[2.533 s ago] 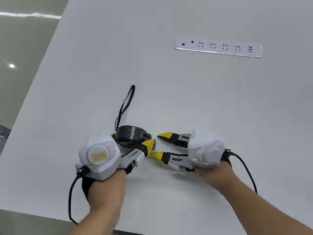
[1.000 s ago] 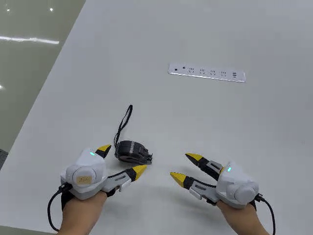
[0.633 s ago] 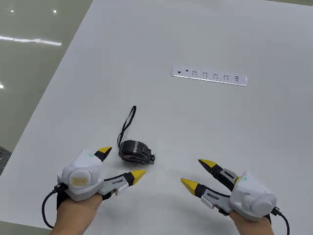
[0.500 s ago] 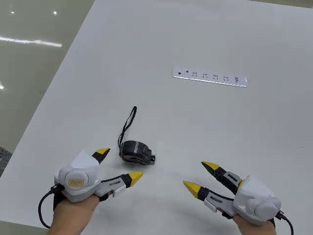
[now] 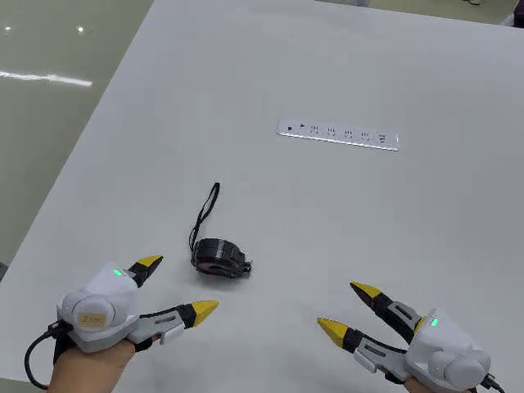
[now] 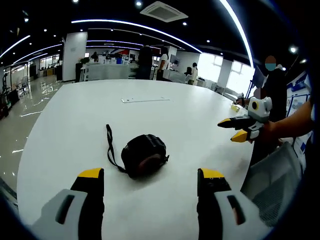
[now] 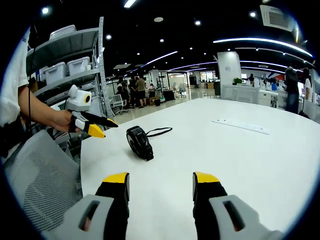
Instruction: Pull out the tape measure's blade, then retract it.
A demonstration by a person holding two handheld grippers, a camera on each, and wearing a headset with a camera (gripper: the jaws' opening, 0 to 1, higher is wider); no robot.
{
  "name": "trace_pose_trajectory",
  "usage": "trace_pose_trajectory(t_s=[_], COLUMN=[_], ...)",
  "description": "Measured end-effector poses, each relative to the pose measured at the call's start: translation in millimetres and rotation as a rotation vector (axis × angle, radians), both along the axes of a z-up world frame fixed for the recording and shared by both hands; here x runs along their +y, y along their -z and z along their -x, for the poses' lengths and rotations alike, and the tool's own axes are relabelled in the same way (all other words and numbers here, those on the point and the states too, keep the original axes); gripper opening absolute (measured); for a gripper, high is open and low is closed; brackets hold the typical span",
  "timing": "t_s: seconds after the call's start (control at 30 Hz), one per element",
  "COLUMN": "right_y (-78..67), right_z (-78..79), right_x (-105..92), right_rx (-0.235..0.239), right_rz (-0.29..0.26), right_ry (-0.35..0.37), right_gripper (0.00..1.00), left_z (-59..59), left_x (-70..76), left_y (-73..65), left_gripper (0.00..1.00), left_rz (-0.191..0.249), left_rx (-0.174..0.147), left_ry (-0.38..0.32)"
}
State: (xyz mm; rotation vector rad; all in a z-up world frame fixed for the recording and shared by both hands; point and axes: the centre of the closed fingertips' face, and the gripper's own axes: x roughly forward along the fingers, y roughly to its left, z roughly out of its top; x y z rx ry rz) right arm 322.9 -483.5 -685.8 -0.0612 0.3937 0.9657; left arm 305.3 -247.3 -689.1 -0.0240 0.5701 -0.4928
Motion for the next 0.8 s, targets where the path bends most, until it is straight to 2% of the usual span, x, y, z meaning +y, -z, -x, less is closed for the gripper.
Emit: trace_pose_trajectory(t_s=[0.33,0.43,0.6,0.8], right_y=[-12.7,-12.3,-13.6,-10.5], right_z=[9.5,13.1,19.8,26.7], right_x=[-13.0,-14.7,-17.4,-21.3], right_rx=[-0.009,-0.004,0.002,0.012], right_rz=[0.021,0.026,0.028,0.042], right_ry=[0.031,0.033,0.039,0.04], right_gripper=[0.54,0.55,0.56,0.56], left_z=[15.6,21.0,27.9,37.2], left_x=[7.8,9.8,15.4,17.7], left_y=[-5.3,-4.7,-6.4,-8.3], left_gripper=[0.75,0.75,0.76,0.76], left_rz=[0.008,0.006,0.026,0.024], left_rx=[0.007,0.01,0.01,0.013], left_ry=[0.019,0.023,0.005,0.007])
